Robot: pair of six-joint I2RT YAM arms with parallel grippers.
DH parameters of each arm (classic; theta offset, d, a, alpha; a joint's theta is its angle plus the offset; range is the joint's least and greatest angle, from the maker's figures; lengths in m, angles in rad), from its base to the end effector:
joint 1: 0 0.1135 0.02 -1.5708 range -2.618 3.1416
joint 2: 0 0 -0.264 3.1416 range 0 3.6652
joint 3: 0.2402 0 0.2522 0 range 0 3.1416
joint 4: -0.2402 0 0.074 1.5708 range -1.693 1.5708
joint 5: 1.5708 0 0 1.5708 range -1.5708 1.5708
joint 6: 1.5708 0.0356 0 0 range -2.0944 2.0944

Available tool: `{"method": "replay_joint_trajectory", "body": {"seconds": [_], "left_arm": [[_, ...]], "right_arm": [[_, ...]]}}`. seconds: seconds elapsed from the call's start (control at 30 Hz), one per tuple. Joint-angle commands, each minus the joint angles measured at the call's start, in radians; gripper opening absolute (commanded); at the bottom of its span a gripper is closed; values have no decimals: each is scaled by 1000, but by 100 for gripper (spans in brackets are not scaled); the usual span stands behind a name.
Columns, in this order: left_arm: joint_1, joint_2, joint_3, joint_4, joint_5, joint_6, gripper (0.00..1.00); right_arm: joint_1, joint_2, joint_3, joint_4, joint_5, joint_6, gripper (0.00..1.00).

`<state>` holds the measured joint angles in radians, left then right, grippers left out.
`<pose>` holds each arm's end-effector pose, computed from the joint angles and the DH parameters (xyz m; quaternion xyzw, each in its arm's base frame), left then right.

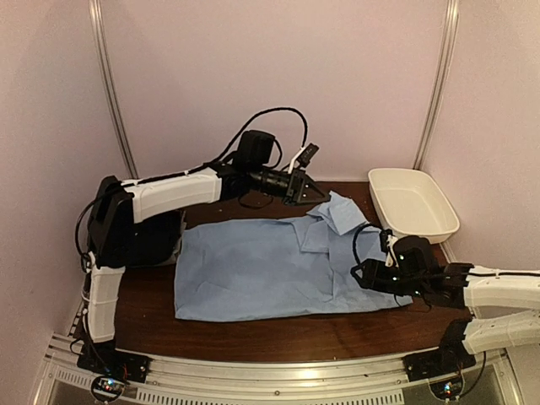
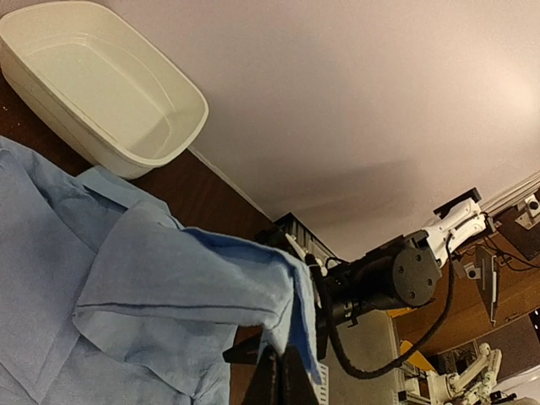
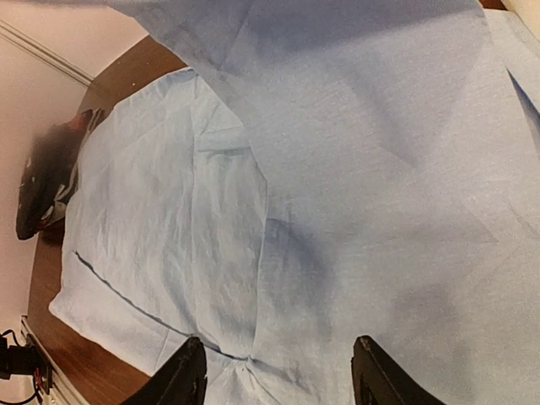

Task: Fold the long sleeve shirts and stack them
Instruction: Adjust the sleeve of the 1/3-folded shirt.

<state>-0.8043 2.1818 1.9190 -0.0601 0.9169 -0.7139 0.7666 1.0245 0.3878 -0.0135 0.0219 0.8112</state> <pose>0.3364 -0.3901 0.2937 0.2912 0.7153 -0.6212 0.1329 0.1465 0.1401 0.1753 0.0248 0.8955 0.3083 0.3200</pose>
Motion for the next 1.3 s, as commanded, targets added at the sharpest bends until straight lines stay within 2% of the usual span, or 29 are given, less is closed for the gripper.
{"method": "replay_joint_trajectory", "body": {"seconds": [0.0,0.17,0.33,0.5,0.73,1.27], "left_arm": [[-4,-137,-60,-93,-28,91,0],[-3,-266,-234,-222,-56,194,0],[4,-406,-465,-292,-72,244,0],[29,-492,-623,-370,-112,294,0],[58,-488,-706,-458,-106,376,0],[140,-591,-806,-477,32,344,0]], "right_arm": [[4,-186,0,-277,34,14,59],[5,-318,60,-490,76,20,59],[4,-303,90,-513,17,-8,58],[5,-275,130,-535,-17,-31,57],[4,-300,187,-592,22,-55,57],[4,-149,228,-543,34,-105,58]]}}
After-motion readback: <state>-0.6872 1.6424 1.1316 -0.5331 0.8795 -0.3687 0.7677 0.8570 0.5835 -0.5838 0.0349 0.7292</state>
